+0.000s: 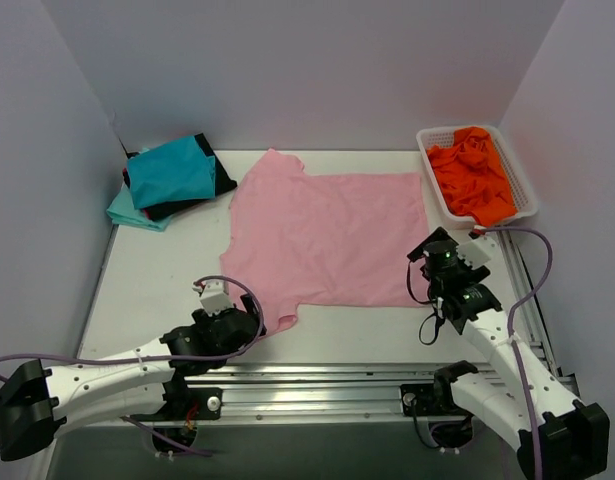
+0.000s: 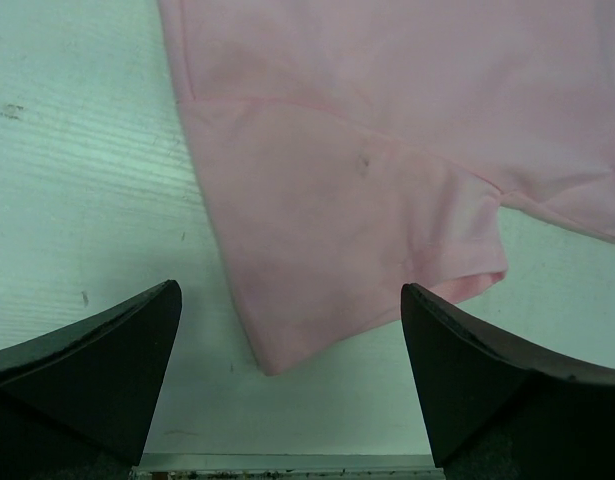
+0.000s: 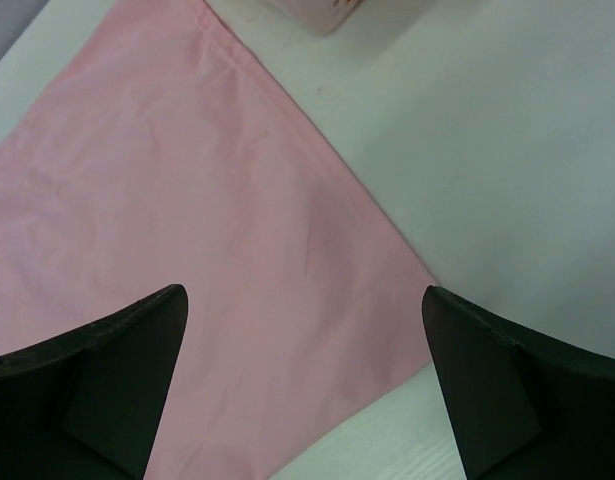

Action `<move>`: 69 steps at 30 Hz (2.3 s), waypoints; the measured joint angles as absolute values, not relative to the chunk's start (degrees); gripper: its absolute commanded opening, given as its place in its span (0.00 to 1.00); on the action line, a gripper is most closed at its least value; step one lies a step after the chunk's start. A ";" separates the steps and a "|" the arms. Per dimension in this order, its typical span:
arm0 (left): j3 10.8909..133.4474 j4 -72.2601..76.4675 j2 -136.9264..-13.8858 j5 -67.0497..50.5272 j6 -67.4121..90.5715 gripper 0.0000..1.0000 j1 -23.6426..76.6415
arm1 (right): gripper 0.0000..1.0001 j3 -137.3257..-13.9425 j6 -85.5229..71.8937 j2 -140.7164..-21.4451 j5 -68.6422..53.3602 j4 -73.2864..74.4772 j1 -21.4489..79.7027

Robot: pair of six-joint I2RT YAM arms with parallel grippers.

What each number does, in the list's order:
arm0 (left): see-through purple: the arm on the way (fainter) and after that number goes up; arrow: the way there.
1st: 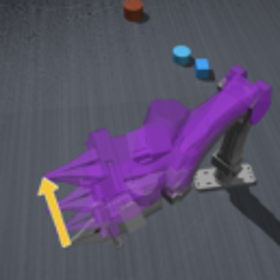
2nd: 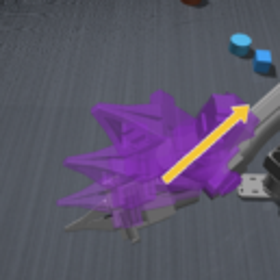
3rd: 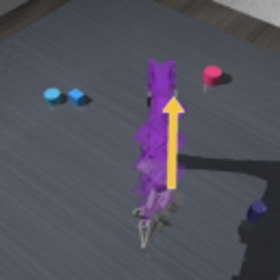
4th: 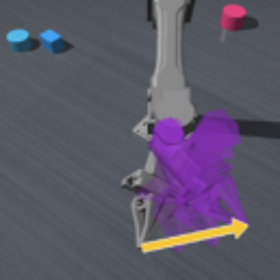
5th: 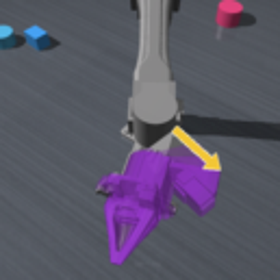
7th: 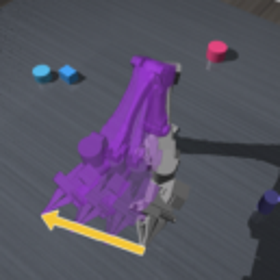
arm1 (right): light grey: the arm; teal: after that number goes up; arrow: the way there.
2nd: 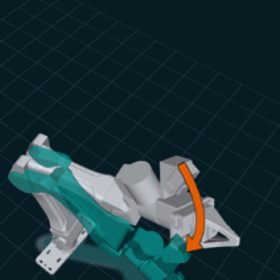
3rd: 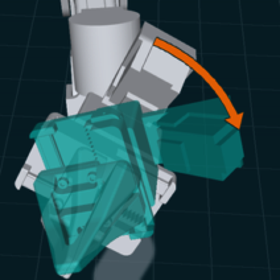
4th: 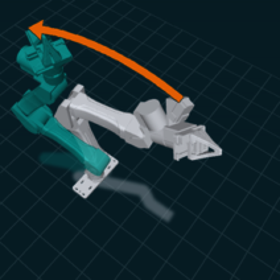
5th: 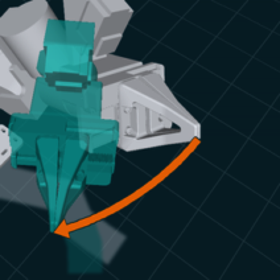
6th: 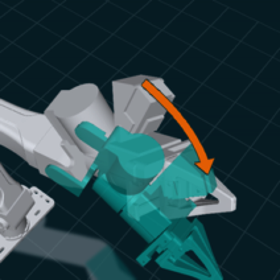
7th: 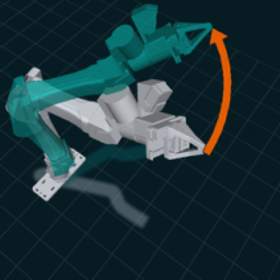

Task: Fold and stack the t-shirts
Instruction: Flatten out the tshirt, then grap the side of the flattened tshirt closest away from the robot with both arms

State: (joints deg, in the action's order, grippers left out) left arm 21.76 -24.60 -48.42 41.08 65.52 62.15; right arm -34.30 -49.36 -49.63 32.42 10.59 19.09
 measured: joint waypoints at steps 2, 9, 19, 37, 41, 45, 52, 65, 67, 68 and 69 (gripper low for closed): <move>21.78 -25.63 -49.25 40.60 67.02 1.00 62.22 | 1.00 -33.45 -47.88 -49.67 29.26 9.78 16.71; 21.69 -26.22 -50.94 38.54 70.24 0.90 62.50 | 1.00 -33.45 -45.56 -51.37 24.75 6.26 12.29; 20.78 -22.63 -56.95 36.82 70.91 0.73 62.54 | 1.00 -32.12 -44.60 -51.59 20.93 4.21 7.53; 20.88 -21.37 -56.60 37.23 71.55 0.02 62.54 | 0.98 -27.44 -44.91 -47.48 9.17 6.66 -2.96; 20.95 -22.48 -55.13 38.22 71.42 0.02 62.54 | 0.94 -25.93 -46.76 -45.95 7.62 8.67 -2.96; 20.95 -22.85 -55.20 38.83 71.31 0.02 62.54 | 0.91 -23.68 -48.53 -46.06 6.13 9.15 -2.55; 21.10 -22.92 -55.88 39.77 70.83 0.02 62.54 | 0.84 -22.37 -50.57 -53.67 6.09 9.32 1.83; 21.15 -23.68 -53.43 40.80 70.02 0.02 61.76 | 0.73 -28.23 -52.77 -68.14 13.23 11.03 4.91; 21.15 -23.73 -52.86 40.80 69.82 0.02 61.39 | 0.68 -28.42 -53.23 -68.14 14.35 11.73 4.91; 21.15 -23.75 -52.71 40.80 69.73 0.02 61.28 | 0.64 -28.51 -53.47 -68.14 14.83 11.94 4.91; 21.15 -23.75 -52.66 40.80 69.60 0.02 61.01 | 0.59 -28.51 -53.80 -68.14 15.40 12.10 4.91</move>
State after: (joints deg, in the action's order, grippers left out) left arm 21.15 -23.75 -52.66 40.80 69.60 61.01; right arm -28.51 -53.80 -68.14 15.40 12.10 4.91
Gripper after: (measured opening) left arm 0.033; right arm 0.659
